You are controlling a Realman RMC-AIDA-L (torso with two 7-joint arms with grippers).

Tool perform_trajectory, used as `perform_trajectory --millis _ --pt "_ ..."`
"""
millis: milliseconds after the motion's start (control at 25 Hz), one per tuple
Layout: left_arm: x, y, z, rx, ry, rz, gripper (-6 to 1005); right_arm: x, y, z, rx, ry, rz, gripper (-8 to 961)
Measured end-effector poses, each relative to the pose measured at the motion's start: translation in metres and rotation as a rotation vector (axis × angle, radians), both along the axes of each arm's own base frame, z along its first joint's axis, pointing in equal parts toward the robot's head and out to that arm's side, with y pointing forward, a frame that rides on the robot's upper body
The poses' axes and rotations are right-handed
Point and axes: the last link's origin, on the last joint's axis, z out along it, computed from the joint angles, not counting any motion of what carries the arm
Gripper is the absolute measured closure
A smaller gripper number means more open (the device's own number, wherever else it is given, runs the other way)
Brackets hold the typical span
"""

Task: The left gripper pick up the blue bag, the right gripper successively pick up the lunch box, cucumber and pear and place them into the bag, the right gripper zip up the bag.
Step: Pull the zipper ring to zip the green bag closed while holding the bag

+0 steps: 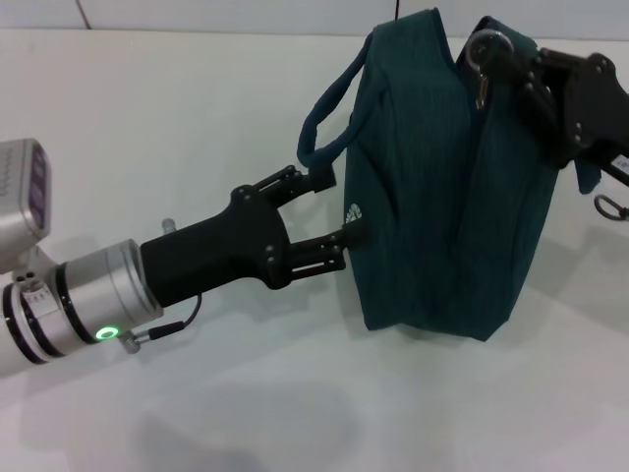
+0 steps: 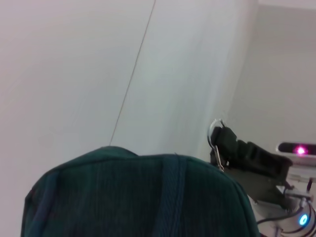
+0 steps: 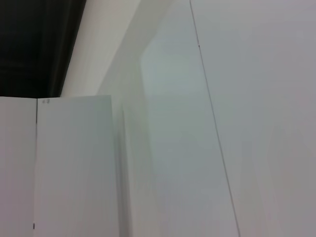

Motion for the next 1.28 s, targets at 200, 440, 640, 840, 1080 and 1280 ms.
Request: perform_trajectory --millis 200,440,640,840,1080,1280 --pt "0.006 0.002 -0.006 -0.01 -0.004 -0.018 140 -0.003 0.006 0.0 0.01 -0.003 -0.006 943" --pt "0.009 0.009 -0.008 0.004 -0.012 0.008 143 -0.009 0.013 -0.001 0.018 -0.017 -0.003 943" --pt "0.013 0.019 -0.01 0.023 -0.025 0.047 146 -0.013 0.019 -0.002 0.021 -0.031 -0.003 943" --pt "0.019 0.025 -0.014 0.01 -0.02 0.044 149 -0.016 0.021 -0.002 0.025 -0.034 0.0 943" --pt "0.022 0.03 -0.014 0.006 -0.015 0.049 153 -0.016 0.023 -0.002 0.029 -0.033 -0.008 943" --pt "0.022 0.031 -0.015 0.001 -0.014 0.055 156 -0.016 0.023 -0.002 0.029 -0.034 -0.008 943"
